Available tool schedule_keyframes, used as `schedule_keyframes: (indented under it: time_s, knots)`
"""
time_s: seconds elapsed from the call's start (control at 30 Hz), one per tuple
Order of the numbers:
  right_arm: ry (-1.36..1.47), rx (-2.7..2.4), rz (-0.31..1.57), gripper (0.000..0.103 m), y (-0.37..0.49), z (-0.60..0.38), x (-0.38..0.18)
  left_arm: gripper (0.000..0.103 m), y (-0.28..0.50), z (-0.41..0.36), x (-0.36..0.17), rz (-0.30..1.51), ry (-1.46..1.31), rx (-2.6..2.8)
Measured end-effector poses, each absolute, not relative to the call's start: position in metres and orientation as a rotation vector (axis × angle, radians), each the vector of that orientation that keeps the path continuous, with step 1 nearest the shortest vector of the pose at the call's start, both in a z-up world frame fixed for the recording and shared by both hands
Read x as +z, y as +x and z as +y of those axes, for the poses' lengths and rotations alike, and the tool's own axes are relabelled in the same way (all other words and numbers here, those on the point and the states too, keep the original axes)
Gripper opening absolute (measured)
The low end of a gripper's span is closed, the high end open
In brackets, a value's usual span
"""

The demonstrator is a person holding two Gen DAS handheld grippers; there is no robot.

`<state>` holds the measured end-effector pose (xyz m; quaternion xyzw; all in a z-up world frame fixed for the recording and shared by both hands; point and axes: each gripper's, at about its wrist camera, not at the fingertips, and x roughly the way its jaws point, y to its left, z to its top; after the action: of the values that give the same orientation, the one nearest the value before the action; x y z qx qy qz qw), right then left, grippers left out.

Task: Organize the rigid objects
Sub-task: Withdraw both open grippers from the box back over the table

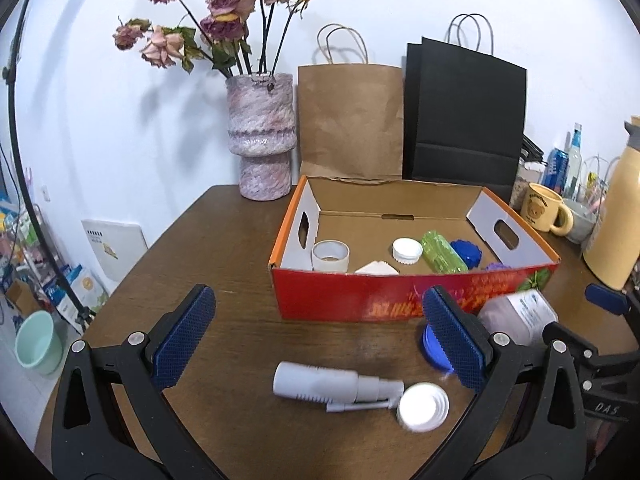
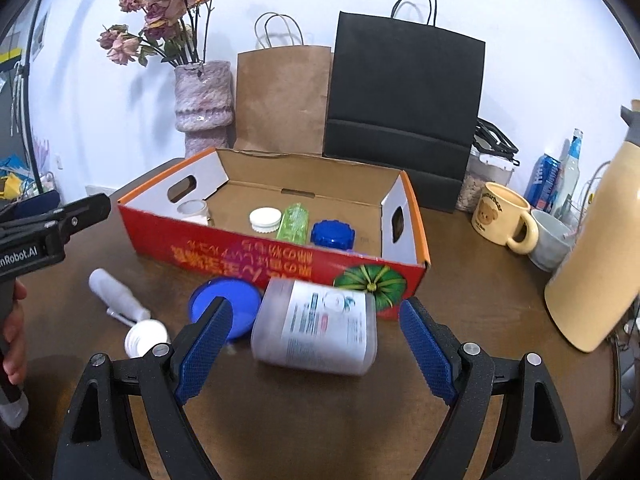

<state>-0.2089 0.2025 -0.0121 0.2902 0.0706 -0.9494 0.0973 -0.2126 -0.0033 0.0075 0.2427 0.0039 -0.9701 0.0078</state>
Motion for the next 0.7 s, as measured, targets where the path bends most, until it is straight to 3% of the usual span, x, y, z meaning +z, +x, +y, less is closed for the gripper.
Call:
schedule_keyframes:
  time_s: [0.7]
  knots:
    - [0.876,-2.778,0.193,0.090,-0.155,0.192,-0.025,0.103,-0.159,-0.025,-0.002,0.003,0.800,-3.061]
